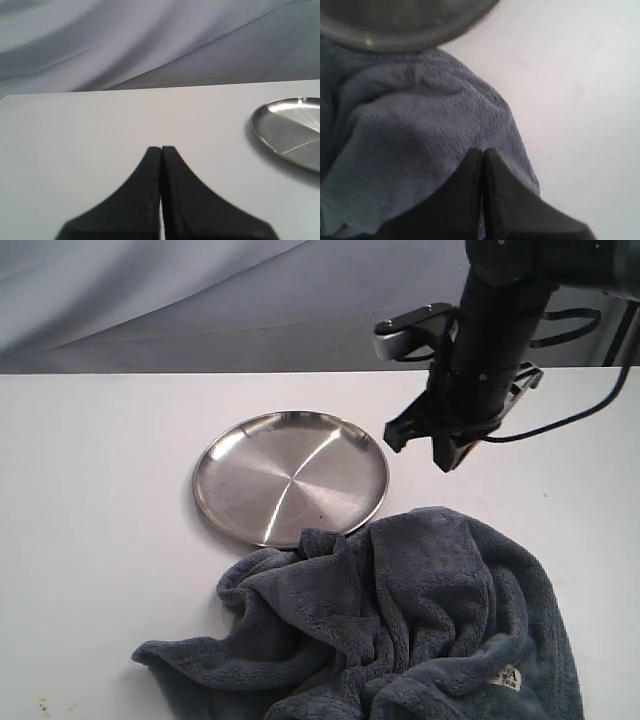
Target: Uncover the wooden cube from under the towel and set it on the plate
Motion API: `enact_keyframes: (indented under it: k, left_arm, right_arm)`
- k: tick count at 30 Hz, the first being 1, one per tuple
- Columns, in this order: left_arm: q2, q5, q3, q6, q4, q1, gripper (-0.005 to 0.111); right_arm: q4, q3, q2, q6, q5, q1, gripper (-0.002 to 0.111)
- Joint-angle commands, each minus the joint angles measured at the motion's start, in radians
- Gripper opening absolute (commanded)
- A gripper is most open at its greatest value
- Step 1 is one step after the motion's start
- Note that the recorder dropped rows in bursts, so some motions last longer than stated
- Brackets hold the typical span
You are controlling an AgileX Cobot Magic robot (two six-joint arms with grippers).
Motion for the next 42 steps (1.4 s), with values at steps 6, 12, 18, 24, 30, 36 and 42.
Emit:
enact_keyframes:
  k: [6, 12, 18, 24, 30, 36, 42]
  left_arm:
    - [-0.002, -0.002, 0.005, 0.001, -0.008, 0.002, 0.0]
    - [-0.002, -0.002, 0.005, 0.001, -0.008, 0.002, 0.0]
    - [-0.002, -0.002, 0.005, 0.001, -0.008, 0.002, 0.0]
    - [-0.002, -0.002, 0.005, 0.001, -0.008, 0.002, 0.0]
    - [-0.002, -0.002, 0.005, 0.001, -0.008, 0.002, 0.0]
    - [-0.002, -0.002, 0.005, 0.001, -0.008, 0.002, 0.0]
    - [-0.002, -0.002, 0.005, 0.001, -0.008, 0.002, 0.0]
  right_arm:
    - [0.0, 0.217, -0.196, 0.0, 0.003, -0.044, 0.0]
    - [0.013, 0.296, -0.293, -0.004, 0.003, 0.026, 0.0]
    - [0.048, 0.315, -0.302, -0.021, 0.003, 0.226, 0.0]
    - [0.029, 0.315, -0.302, -0.013, 0.003, 0.273, 0.0]
    - [-0.091, 0.315, -0.302, -0.033, 0.003, 0.203, 0.0]
    - [-0.046, 0.315, -0.302, -0.064, 0.003, 0.016, 0.0]
    - [-0.034, 0.315, -0.302, -0.214, -0.047, -0.035, 0.0]
